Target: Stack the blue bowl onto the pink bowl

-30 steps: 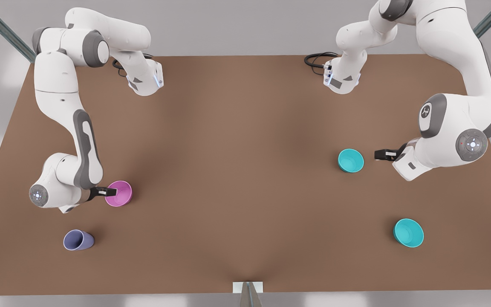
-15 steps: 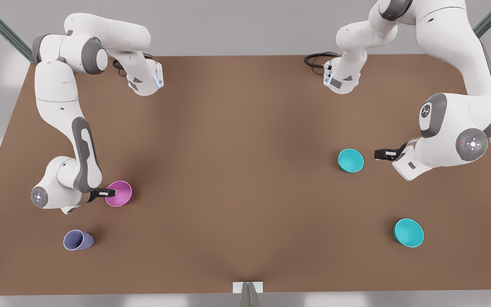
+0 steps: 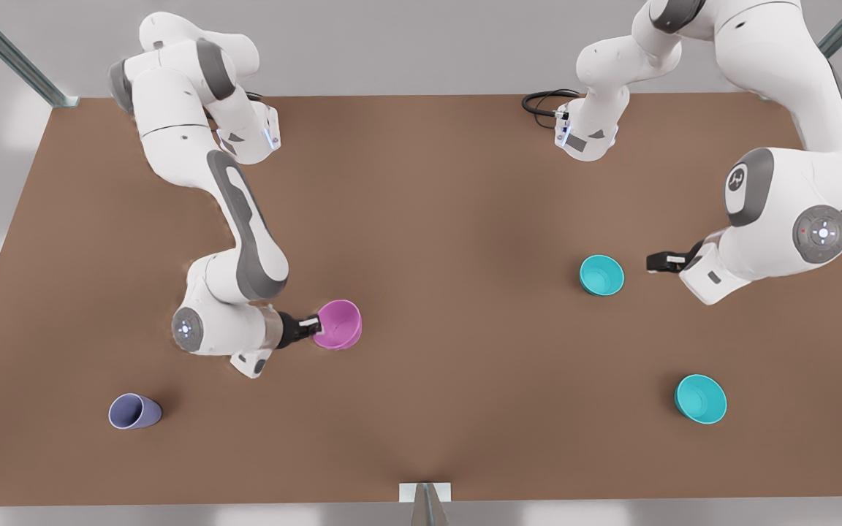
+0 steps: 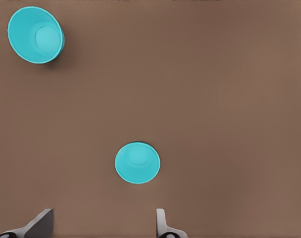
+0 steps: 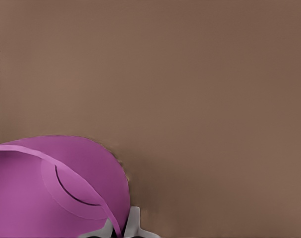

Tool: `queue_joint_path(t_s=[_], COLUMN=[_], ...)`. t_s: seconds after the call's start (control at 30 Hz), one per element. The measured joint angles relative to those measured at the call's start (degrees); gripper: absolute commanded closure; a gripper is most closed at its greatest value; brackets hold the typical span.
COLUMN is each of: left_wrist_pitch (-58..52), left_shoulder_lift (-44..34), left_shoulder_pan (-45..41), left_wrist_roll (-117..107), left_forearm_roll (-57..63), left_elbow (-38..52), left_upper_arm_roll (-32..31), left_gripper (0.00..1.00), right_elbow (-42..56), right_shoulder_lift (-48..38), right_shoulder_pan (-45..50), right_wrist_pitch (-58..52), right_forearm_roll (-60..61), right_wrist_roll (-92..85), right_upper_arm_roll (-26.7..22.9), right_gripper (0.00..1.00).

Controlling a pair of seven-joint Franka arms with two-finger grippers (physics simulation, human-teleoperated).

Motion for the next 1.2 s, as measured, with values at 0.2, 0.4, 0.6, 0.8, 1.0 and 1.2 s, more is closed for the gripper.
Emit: queue_joint_path(t_s=[0.2,0.4,0.6,0.8,1.0,1.2], left_wrist_pitch=[-0.7,-2.1,-2.6,3.9,16.8,28.9], left_shoulder_lift=[0.1,0.1,0.5,1.6,2.3,3.8], left_shoulder_pan=[0.0,0.0,-0.1,1.7,-3.7,-4.2], left_wrist_roll=[0.0,-0.1,-0.1,-0.2,0.6,6.3], left_forearm_roll=[-0.1,-0.2,-0.5,-3.3,-4.4,-7.8], left_elbow=[-0.1,-0.1,-0.4,-16.7,-27.6,-39.0], left_upper_arm_roll=[0.0,0.0,0.0,0.0,7.9,14.4], left_gripper=[0.00,0.00,0.00,0.00,0.00,0.00], right_elbow=[10.2,13.7,14.0,14.8,22.8,1.6], right_shoulder_lift=[17.9,22.1,18.8,9.0,-3.6,-26.5], right_shoulder_pan=[14.7,15.6,13.9,-8.7,-16.3,-15.2], right_wrist_pitch=[19.9,30.4,32.6,3.5,-21.2,-26.4], right_forearm_roll=[10.2,12.5,12.7,8.2,-19.4,-28.1], right_wrist_roll=[9.4,16.2,21.4,23.6,17.9,13.3], right_upper_arm_roll=[1.5,1.6,1.1,-5.8,-6.7,-7.3], right_gripper=[0.79,0.00,0.00,0.00,0.00,0.00])
